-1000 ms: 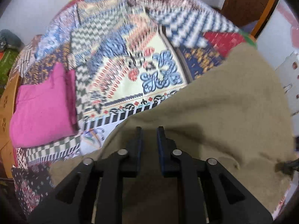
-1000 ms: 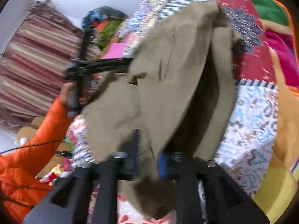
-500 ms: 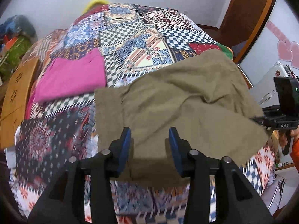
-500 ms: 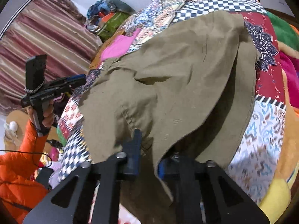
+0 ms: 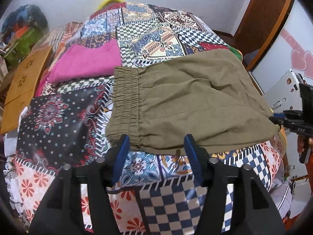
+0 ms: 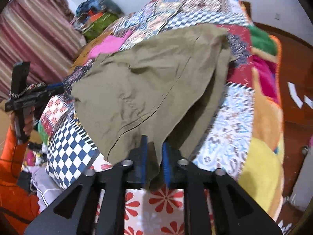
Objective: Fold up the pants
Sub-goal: 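Lay the folded pants flat with both grippers and open them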
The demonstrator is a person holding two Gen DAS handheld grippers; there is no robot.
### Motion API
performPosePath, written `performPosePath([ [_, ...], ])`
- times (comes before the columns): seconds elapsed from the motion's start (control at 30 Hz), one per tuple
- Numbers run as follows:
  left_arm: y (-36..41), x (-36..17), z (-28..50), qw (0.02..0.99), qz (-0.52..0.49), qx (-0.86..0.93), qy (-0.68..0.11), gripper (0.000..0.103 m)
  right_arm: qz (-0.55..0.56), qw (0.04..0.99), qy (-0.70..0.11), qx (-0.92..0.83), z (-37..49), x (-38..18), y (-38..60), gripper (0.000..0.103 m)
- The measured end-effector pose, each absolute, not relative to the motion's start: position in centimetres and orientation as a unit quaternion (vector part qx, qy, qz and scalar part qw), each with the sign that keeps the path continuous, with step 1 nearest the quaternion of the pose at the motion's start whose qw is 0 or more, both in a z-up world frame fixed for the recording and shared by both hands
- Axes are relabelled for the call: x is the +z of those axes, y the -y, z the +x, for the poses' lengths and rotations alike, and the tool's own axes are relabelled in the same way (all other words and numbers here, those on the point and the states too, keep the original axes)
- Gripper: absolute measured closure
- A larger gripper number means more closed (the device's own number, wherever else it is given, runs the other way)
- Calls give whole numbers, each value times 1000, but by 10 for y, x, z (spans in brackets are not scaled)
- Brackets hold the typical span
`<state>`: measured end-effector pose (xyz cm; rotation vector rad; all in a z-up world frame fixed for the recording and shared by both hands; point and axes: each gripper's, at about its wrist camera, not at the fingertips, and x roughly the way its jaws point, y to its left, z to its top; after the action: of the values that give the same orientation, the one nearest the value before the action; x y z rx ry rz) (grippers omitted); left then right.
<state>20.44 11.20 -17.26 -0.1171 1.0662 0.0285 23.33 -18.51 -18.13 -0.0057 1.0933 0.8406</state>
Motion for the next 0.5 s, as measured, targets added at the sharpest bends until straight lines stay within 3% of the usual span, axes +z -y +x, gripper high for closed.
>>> performPosePath([
  [0.03, -112, -170, 199, 863, -51, 18, -503, 38, -3, 780, -499, 379, 231, -176, 189, 65],
  [0.17, -114, -169, 189, 868, -41, 28, -493, 34, -7, 806, -474, 354, 216, -160, 196, 62],
  [0.3, -116, -181, 186, 864, -23, 37, -501, 34, -11, 815, -471, 338, 201, -162, 194, 52],
  [0.5, -128, -199, 183, 866, -21, 23, -500, 34, 7, 816, -482, 319, 187, -174, 194, 51],
])
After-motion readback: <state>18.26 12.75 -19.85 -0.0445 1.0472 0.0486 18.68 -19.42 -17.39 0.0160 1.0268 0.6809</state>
